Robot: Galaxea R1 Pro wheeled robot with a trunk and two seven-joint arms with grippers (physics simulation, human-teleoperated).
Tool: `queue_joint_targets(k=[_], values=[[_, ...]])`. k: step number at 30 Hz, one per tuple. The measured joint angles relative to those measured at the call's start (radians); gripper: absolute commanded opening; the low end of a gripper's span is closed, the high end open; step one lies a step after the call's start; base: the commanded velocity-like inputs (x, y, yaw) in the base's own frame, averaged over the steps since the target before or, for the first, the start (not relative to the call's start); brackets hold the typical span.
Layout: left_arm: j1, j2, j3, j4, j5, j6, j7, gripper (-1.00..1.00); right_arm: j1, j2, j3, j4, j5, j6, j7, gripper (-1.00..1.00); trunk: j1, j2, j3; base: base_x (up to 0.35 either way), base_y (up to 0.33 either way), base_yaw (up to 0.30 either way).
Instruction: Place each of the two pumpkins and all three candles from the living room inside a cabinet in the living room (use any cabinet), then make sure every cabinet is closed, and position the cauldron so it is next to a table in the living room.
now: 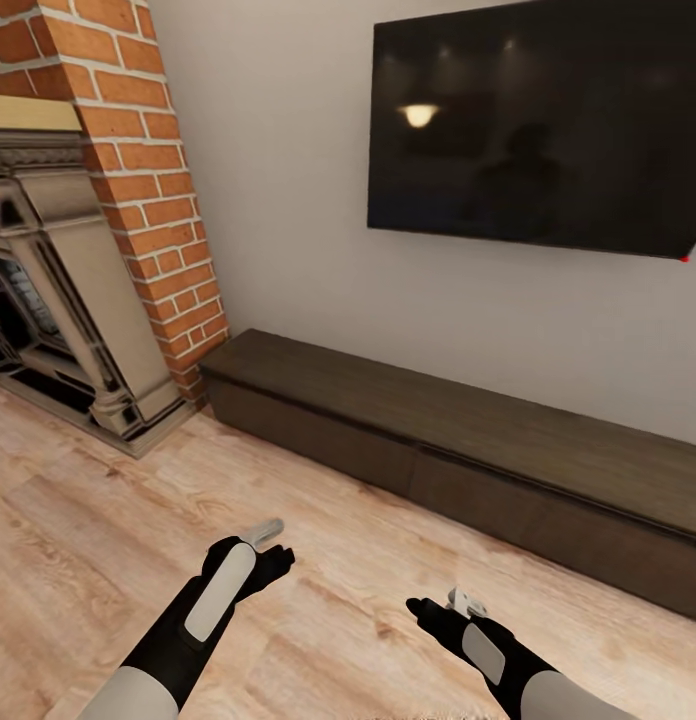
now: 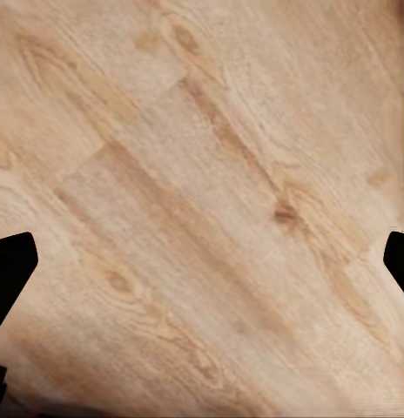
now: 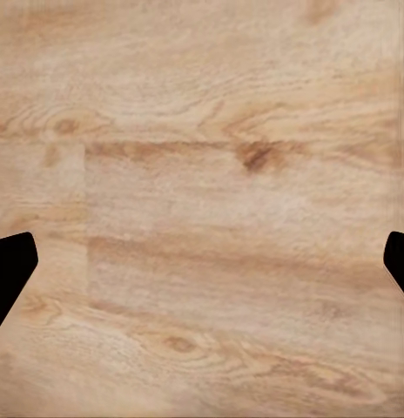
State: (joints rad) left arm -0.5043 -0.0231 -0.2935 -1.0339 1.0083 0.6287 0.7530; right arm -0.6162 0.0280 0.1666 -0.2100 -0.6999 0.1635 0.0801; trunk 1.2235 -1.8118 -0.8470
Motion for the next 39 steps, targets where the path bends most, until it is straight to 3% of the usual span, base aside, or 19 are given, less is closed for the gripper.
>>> queue_joint_targets(k=[17,28,39], values=[[0.000,0.000,0.001,0.000,0.002,0.000,0.000,1.00,0.000,0.000,0.001,0.000,-0.001,0.000,0.001,1.00,0.000,0.000,-0.013,0.000,0.025,-0.247],[0.000,0.000,0.000,0.000,0.000,0.000,0.001,1.00,0.000,0.000,0.001,0.015,0.017,-0.041,0.002,1.00,0.000,0.000,-0.015,0.000,0.094,-0.025],[0.000,0.001,0.003,0.000,0.001,0.000,0.000,1.00,0.000,0.000,0.000,0.019,0.007,-0.035,0.001,1.00,0.000,0.000,-0.013,0.054,0.142,-0.032]])
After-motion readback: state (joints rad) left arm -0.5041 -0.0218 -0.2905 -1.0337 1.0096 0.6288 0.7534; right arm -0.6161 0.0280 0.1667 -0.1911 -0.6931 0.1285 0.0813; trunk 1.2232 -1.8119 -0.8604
